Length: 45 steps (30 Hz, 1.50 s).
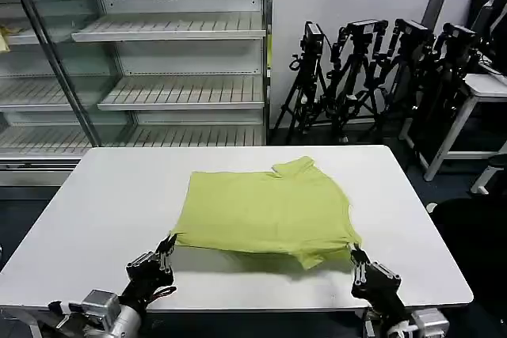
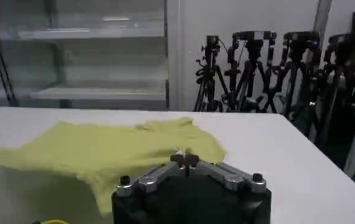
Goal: Fold and organize the clothes.
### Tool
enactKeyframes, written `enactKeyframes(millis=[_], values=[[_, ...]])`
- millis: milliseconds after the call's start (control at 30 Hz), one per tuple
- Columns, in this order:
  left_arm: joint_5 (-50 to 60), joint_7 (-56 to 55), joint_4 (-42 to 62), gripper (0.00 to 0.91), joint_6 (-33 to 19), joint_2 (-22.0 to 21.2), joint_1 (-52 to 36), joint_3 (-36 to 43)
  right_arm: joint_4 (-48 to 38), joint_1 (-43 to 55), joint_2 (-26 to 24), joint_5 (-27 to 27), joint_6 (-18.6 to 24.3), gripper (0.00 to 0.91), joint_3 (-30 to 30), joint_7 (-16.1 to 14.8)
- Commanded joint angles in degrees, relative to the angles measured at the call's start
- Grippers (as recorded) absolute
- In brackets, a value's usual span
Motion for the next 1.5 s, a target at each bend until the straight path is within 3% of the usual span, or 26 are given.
enactKeyframes(millis=[33,500,1433,1467,1500], values=[[0.7,0.0,4.7,0.03,0.1,1.5,-4.5,1.4,-4.0,7.8,-1.3,2.2,0.1,0.0,-0.5,0.2],[-0.1,0.0,12.6,0.03,0.3,4.2,-13.8,5.2,-14.9,23.1,-3.8,3.1,-2.5,0.0,-8.7,0.6],[4.5,-2.6,22.7,0.04,-1.8,2.3,-22.8,11.0,-17.7,21.8,-1.4,-1.8,-2.4,0.0,-10.4,0.7],[4.9,-2.6,23.4,0.312,-1.8,2.2,-22.9,11.2,-18.0,21.8,-1.2,-2.1,-2.5,0.101,-10.5,0.7],[5.1,-2.5,23.9,0.474,-1.9,2.1,-22.9,11.3,-18.3,21.9,-1.1,-2.5,-2.6,0.725,-10.6,0.8]])
